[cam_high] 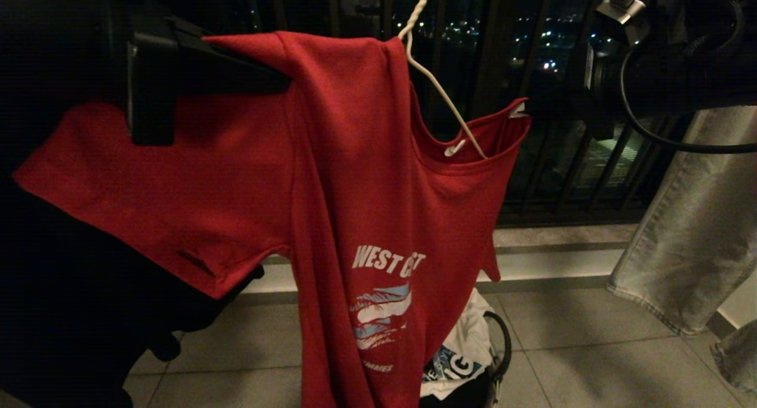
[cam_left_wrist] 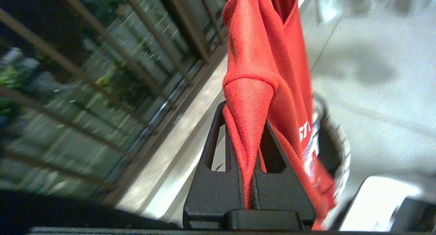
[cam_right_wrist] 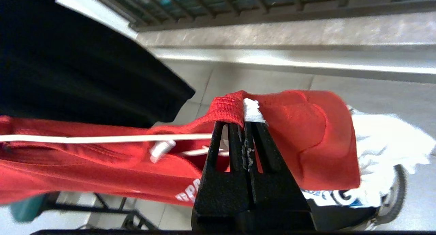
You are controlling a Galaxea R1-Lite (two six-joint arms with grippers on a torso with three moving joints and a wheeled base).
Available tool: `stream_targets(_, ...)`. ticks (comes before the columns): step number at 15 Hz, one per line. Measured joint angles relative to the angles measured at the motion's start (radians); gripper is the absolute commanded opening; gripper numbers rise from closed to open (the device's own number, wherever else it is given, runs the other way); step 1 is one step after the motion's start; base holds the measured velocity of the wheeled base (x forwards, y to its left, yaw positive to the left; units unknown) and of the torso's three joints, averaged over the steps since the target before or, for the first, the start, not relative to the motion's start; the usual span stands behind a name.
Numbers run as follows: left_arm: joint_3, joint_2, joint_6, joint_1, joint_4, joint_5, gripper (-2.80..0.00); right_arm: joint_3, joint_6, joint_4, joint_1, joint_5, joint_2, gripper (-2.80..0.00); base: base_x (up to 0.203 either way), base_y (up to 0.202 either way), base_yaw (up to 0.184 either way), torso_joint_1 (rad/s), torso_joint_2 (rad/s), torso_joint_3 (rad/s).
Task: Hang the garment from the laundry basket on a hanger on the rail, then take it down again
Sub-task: Hang the clothes on the clothes rack
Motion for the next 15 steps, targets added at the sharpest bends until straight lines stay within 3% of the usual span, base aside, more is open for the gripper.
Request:
stream_targets(4,0.177,0.010,-0.075,0.001,-0.279,-0.013,-2.80,-0.004,0.000,-0.007,-0.020,-0.027,-0.012,-2.80,0.000,0.000,0.000,0.000,0.00,0.000)
stream_targets(9,0.345,0.048,-0.190,0.003,-0.525,-0.014,-2.80,-0.004,0.000,-0.029,-0.024,-0.092,-0.027,-2.80,0.000,0.000,0.000,0.000,0.00,0.000)
stream_targets(13,0.484,0.107,-0.315,0.004,-0.826,-0.016,-2.80,-0.004,0.002,-0.032,-0.023,-0.122,-0.037,-2.80,0.000,0.000,0.000,0.000,0.00,0.000)
stream_targets(15,0.518,0.132,-0.338,0.004,-0.903,-0.018,-2.80,-0.004,0.006,-0.047,-0.022,-0.133,-0.039,-2.80,0.000,0.000,0.000,0.000,0.00,0.000)
